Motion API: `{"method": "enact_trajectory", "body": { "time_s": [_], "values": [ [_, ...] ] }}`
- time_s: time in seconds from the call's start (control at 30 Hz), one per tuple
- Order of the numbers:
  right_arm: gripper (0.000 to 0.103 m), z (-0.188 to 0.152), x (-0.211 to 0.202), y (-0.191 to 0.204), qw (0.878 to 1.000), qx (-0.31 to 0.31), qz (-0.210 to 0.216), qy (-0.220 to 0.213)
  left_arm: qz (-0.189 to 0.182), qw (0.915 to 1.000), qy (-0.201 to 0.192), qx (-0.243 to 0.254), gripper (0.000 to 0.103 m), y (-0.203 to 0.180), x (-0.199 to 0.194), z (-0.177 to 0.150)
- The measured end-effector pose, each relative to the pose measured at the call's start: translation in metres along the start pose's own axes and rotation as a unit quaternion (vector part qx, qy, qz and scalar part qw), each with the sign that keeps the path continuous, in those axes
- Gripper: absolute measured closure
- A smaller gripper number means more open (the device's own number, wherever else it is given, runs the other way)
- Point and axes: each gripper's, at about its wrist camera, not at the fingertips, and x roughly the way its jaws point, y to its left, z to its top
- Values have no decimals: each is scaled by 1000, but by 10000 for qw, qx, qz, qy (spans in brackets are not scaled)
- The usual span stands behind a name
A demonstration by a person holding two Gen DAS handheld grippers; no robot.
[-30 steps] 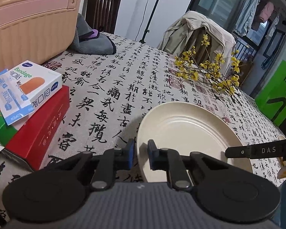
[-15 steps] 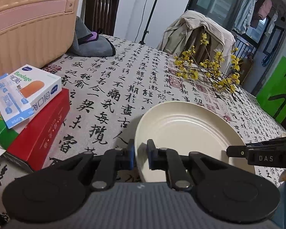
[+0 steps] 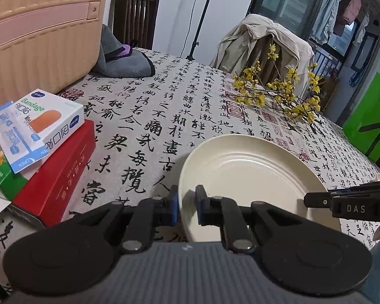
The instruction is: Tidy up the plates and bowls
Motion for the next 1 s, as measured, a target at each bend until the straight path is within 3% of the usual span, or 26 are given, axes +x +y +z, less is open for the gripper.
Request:
{"method": "enact_trajectory", "body": {
  "time_s": [1.0],
  "values": [
    [86, -1, -14, 0, 9996, 63, 77, -254, -31, 9998, -213, -46, 89, 2, -11, 3]
  ]
}}
